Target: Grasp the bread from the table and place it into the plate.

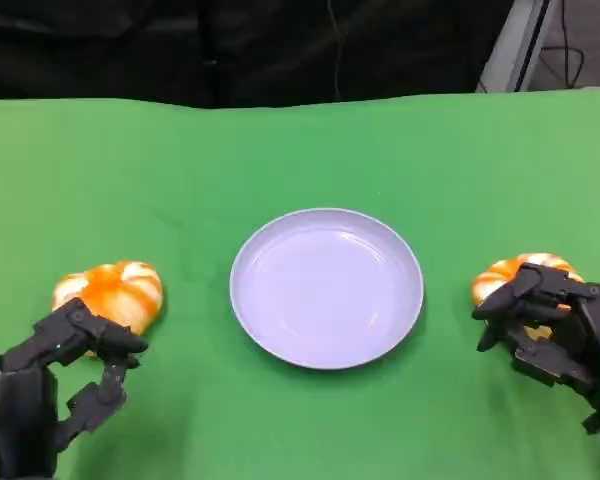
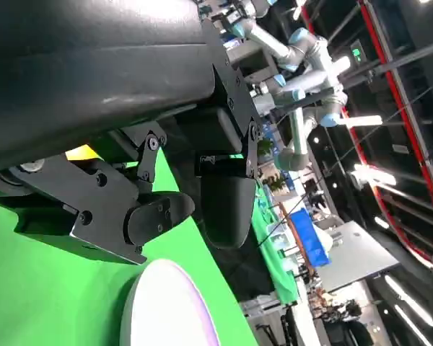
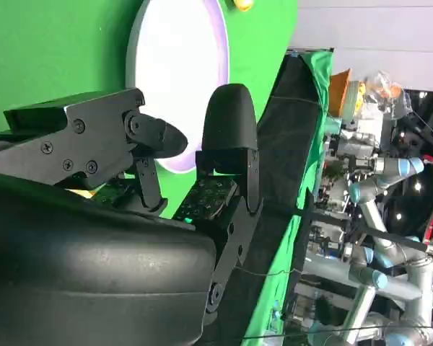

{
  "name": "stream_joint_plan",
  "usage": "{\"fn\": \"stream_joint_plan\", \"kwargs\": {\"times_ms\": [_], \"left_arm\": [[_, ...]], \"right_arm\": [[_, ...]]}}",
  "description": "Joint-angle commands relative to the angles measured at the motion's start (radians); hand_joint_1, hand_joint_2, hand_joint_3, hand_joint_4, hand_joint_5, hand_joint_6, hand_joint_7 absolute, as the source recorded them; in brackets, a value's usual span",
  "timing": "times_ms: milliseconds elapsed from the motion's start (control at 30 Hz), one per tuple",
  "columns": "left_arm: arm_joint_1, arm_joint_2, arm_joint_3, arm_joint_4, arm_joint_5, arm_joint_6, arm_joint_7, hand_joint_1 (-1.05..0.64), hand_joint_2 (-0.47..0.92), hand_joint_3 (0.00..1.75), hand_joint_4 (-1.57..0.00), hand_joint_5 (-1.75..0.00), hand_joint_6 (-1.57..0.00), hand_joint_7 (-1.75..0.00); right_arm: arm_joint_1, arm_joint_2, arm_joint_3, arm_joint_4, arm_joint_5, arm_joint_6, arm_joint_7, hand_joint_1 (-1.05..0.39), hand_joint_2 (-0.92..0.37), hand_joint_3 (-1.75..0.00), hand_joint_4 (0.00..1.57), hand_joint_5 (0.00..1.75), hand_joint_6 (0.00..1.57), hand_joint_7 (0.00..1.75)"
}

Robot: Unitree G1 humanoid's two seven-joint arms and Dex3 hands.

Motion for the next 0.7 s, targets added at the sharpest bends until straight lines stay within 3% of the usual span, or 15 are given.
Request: {"fn": "stream_joint_plan", "kwargs": {"times_ms": [33,233,433,533,600,700], "left_arm": [[-0.001,0.016,0.01,0.0,0.013,-0.002,0.006,0.02,0.76,0.73,-0.85,-1.45,-0.88,-1.25],[-0.01,0.019,0.014,0.016,0.027,-0.016,0.008,0.05,0.82,0.61,-0.87,-1.31,-0.9,-1.17],[-0.017,0.022,0.009,0.032,0.015,-0.029,-0.009,0.06,0.82,0.6,-0.9,-1.18,-0.92,-1.1],[-0.024,0.032,-0.003,0.053,-0.012,-0.049,-0.042,-0.01,0.89,0.35,-0.93,-0.81,-1.09,-0.49],[-0.025,0.035,-0.007,0.058,-0.027,-0.05,-0.061,-0.05,0.91,0.26,-0.98,-0.58,-1.17,-0.2],[-0.027,0.042,-0.002,0.059,0.001,-0.056,-0.052,-0.13,0.89,0.19,-1.05,-0.27,-1.12,-0.03]], "right_arm": [[-0.012,-0.007,-0.004,0.0,0.006,0.002,-0.002,0.06,-0.84,-0.62,0.85,1.39,0.92,0.96],[-0.013,-0.009,-0.004,0.004,0.002,-0.003,-0.006,0.07,-0.84,-0.63,0.85,1.39,0.92,0.96],[-0.012,-0.008,-0.006,0.005,0.007,-0.003,0.001,0.07,-0.84,-0.62,0.85,1.39,0.92,0.96],[-0.012,-0.009,-0.004,0.003,0.004,0.0,-0.003,0.07,-0.84,-0.62,0.85,1.39,0.92,0.96],[-0.012,-0.009,-0.004,0.004,0.004,-0.001,-0.002,0.07,-0.84,-0.62,0.85,1.39,0.92,0.96],[-0.014,-0.008,-0.006,0.005,0.008,0.002,0.002,0.07,-0.84,-0.63,0.85,1.39,0.92,0.95]]}}
